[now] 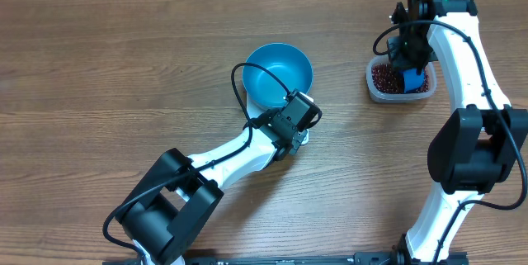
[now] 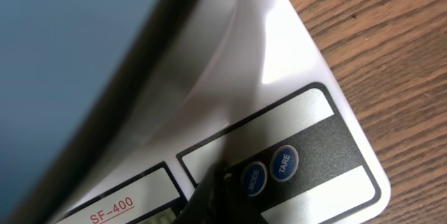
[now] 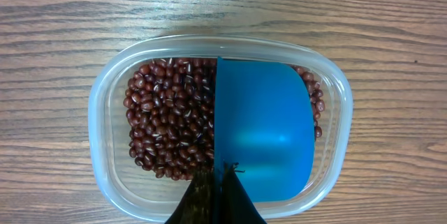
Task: Scoop item into bowl and weigh 150g on scale
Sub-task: 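Pull the left gripper back to face the scale display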
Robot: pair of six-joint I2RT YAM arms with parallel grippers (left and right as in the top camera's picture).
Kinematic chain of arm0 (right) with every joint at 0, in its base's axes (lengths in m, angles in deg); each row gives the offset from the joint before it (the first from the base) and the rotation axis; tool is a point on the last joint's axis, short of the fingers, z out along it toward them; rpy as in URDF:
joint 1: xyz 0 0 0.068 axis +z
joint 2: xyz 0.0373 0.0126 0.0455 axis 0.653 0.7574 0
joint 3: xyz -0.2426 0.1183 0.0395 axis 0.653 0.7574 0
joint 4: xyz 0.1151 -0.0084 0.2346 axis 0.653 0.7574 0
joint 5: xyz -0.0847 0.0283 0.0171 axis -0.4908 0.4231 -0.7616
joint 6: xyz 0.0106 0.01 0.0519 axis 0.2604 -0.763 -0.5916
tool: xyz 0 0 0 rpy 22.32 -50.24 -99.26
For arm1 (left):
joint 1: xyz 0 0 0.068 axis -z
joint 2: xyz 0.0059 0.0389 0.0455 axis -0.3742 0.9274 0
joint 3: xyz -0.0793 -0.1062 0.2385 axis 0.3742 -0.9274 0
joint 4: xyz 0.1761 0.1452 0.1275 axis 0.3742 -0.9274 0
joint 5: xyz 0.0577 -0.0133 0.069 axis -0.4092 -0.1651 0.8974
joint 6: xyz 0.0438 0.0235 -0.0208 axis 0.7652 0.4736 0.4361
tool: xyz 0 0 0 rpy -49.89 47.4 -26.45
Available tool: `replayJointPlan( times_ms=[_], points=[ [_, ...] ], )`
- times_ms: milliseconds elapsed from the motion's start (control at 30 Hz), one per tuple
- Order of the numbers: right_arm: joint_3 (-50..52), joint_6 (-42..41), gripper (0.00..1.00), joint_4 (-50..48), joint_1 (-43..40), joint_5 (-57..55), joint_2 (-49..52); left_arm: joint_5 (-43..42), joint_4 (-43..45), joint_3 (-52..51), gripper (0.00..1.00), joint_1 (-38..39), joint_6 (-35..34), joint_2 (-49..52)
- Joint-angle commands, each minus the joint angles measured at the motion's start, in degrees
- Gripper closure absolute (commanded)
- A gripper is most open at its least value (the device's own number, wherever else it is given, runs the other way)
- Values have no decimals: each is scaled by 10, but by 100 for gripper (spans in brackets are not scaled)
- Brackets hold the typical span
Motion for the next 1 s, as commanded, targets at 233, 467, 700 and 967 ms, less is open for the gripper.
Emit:
replayJointPlan(
  times_ms=[233, 467, 700, 967],
  points=[
    [6, -4, 96, -16, -6, -1, 8, -8, -19, 36, 96, -1, 7, -32],
    [6, -4, 96, -16, -6, -1, 8, -12, -74, 36, 96, -1, -12, -95],
    [6, -4, 96, -16, -6, -1, 8, -28, -179, 35, 96, -2, -128, -113],
    [6, -4, 96, -16, -6, -1, 8, -39, -203, 34, 96, -3, -188, -86]
  ],
)
